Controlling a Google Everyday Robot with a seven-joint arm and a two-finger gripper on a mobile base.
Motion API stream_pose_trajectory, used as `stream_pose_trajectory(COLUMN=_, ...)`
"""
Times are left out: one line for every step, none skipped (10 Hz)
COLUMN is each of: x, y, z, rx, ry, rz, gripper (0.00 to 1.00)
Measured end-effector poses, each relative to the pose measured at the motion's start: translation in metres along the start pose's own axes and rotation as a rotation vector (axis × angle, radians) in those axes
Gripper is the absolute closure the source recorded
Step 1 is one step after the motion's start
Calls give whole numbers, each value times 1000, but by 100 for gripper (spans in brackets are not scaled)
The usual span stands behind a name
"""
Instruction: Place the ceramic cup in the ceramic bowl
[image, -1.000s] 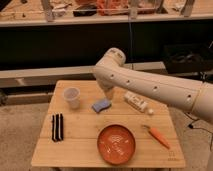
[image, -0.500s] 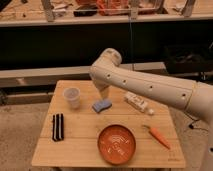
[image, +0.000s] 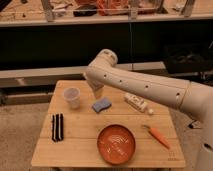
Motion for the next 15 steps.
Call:
stream_pose_trajectory(x=0, y=0, z=1, rx=6, ry=-9, rz=-4, gripper=20)
stream_pose_trajectory(x=-3, y=-2, z=2, rx=12, ry=-21, rz=-8, gripper=20)
stream_pose_trajectory(x=-12, y=-5, z=6, rx=21, ry=-44, rz=-15, gripper=20)
stream_pose_trajectory(x=-17, y=-7, z=8, rx=27, ry=-57, rz=-21, gripper=20)
stream_pose_trajectory(x=-19, y=-8, z=9, rx=35, ry=-70, rz=-28, gripper=20)
stream_pose_trajectory(x=-18, y=-7, z=10, rx=42, ry=-80, rz=-34, gripper=20)
stream_pose_trajectory(x=-21, y=-8, z=11, rx=50, ry=-96, rz=-40, gripper=20)
stream_pose_trajectory(x=-24, y=-8, z=13, rx=52, ry=-109, rz=-50, gripper=20)
stream_pose_trajectory(x=-27, y=-9, z=15, rx=52, ry=-122, rz=-59, gripper=20)
stream_pose_trajectory(x=-30, y=-9, z=17, rx=52, ry=-139, rz=-66, gripper=20)
stream_pose_trajectory(x=-30, y=-8, z=19, rx=54, ry=-152, rz=-77, gripper=20)
stream_pose_trajectory(x=-31, y=-8, z=20, rx=55, ry=-162, rz=-84, gripper=20)
stream_pose_trajectory(x=-33, y=-8, z=23, rx=52, ry=-177, rz=-95, gripper=20)
stream_pose_trajectory(x=-35, y=-8, z=26, rx=48, ry=-188, rz=-106, gripper=20)
stream_pose_trajectory(x=-37, y=-9, z=29, rx=45, ry=-202, rz=-120, gripper=20)
